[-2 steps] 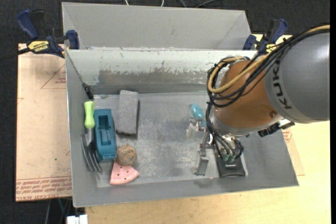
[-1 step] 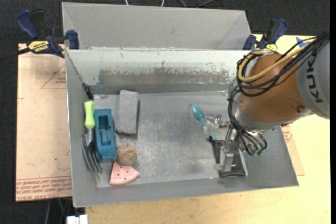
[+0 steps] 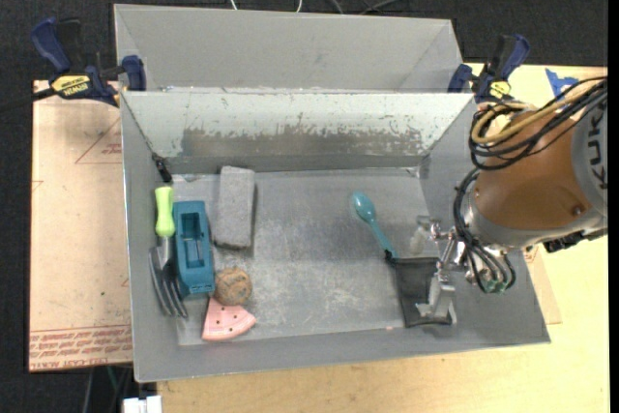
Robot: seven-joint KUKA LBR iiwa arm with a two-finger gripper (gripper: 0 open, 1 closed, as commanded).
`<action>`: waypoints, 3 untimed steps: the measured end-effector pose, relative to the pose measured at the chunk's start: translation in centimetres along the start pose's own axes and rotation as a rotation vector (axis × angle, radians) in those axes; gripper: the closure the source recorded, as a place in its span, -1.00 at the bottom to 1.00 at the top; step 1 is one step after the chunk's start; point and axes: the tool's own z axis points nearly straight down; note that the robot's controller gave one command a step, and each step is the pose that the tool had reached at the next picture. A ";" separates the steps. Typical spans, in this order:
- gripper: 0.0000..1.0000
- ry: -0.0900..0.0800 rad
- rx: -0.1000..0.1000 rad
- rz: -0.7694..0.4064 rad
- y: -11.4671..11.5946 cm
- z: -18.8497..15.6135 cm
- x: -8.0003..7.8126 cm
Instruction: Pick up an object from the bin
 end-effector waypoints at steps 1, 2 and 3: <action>-1.00 -0.020 -0.006 0.164 -2.5 5.0 -1.3; 1.00 -0.011 -0.005 0.096 2.7 4.9 1.3; 1.00 -0.012 -0.005 0.097 2.7 4.9 1.3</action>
Offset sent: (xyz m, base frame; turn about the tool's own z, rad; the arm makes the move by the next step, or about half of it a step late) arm -0.0096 0.0270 -0.0486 0.0983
